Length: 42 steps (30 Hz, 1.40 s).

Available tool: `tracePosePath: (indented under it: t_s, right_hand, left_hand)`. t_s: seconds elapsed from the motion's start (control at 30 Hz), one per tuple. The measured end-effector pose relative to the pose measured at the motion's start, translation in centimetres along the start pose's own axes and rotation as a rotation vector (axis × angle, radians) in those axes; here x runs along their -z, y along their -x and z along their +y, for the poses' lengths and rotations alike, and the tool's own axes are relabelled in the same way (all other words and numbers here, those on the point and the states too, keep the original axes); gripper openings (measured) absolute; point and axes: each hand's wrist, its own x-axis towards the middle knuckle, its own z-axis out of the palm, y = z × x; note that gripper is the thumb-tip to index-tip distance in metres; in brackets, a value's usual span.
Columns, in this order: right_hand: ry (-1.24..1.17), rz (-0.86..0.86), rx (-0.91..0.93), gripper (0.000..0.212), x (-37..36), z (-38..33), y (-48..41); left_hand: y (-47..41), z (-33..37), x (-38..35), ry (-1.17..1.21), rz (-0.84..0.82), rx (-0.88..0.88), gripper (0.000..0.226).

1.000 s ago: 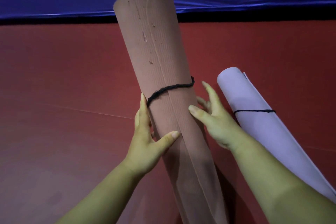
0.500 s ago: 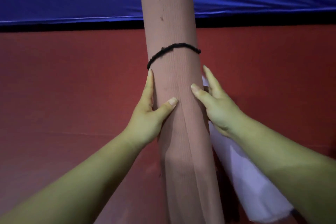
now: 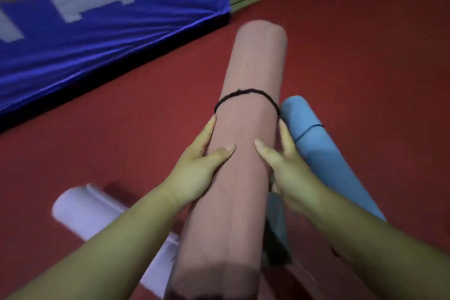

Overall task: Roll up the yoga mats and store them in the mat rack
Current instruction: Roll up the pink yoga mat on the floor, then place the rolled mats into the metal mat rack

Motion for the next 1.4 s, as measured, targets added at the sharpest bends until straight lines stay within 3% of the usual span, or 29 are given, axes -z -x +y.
tracePosePath:
  t_s: [0.07, 0.2, 0.4, 0.73, 0.83, 1.0, 1.4]
  right_hand:
    - [-0.030, 0.099, -0.029, 0.080, 5.2, -0.4, 2.2]
    - [-0.032, 0.369, -0.033, 0.113, 12.3, 0.5, 6.5]
    - [-0.132, 0.482, 0.062, 0.108, 17.3, 3.4, 12.5]
    - [-0.260, 0.923, 0.041, 0.085, 23.3, 7.1, 23.3]
    - [-0.292, 1.002, 0.012, 0.088, 24.9, 8.2, 25.9]
    - [-0.312, 1.103, -0.036, 0.086, 28.7, 10.1, 27.2]
    - [-0.277, 1.205, -0.229, 0.100, 40.1, 11.0, 25.7]
  left_hand:
    - [-1.2, 0.7, -5.1, 0.019, -0.129, 0.028, 0.073]
    - [-1.7, 1.1, -13.3, 0.012, -0.288, 0.070, 0.068]
    - [-0.8, -1.2, -21.3, -0.145, -0.491, 0.034, 0.074]
    - [4.7, -4.8, -33.7, -0.262, -0.794, 0.061, 0.078]
    - [6.4, -5.6, -36.9, -0.271, -0.869, 0.072, 0.079]
    - [6.7, -7.0, -41.9, -0.231, -0.950, 0.099, 0.060]
    - [3.8, -11.7, -53.2, -0.106, -0.997, 0.280, 0.062]
